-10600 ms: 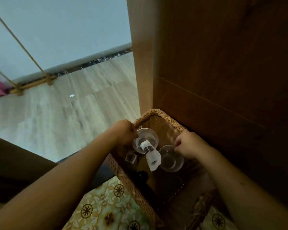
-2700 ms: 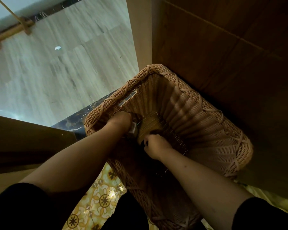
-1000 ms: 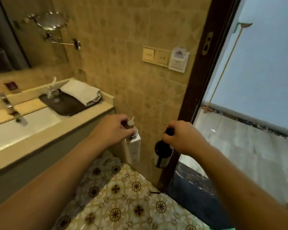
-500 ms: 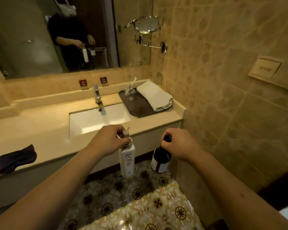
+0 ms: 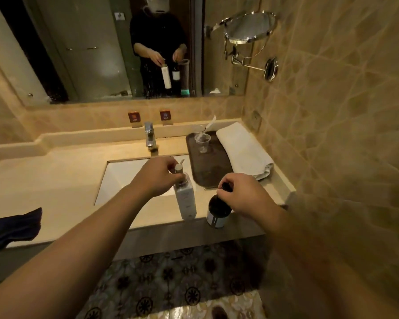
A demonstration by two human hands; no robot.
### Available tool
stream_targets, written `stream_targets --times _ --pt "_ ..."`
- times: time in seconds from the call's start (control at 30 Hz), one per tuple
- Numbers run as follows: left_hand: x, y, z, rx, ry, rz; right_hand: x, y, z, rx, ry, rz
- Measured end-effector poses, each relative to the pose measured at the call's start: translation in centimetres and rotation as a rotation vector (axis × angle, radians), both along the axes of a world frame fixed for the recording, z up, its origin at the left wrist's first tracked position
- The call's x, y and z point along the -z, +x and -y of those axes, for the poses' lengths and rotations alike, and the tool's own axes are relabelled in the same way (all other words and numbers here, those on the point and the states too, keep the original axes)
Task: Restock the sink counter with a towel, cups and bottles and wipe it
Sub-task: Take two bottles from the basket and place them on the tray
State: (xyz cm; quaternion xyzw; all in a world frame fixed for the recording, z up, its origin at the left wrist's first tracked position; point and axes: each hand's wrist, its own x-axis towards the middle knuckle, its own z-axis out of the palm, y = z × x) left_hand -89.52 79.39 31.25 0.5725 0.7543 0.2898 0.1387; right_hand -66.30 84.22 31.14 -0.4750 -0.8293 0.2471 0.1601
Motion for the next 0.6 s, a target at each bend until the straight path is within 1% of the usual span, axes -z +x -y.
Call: stream_targets --times 0.23,0.37,0.6 --pt "0.2 -2.6 -9.9 0.007 -0.01 -0.014 1.7 -3.0 -8.0 0.028 -0.026 0.018" --pt "1.2 -5.2 -16.2 0.056 -0.011 -0.001 2.4 -5.0 -11.9 0.094 -0.027 0.037" --pt "2.7 -9.0 -26.6 0.177 -0.033 0.023 2.8 -9.1 -17.5 0.242 -0.102 0.086"
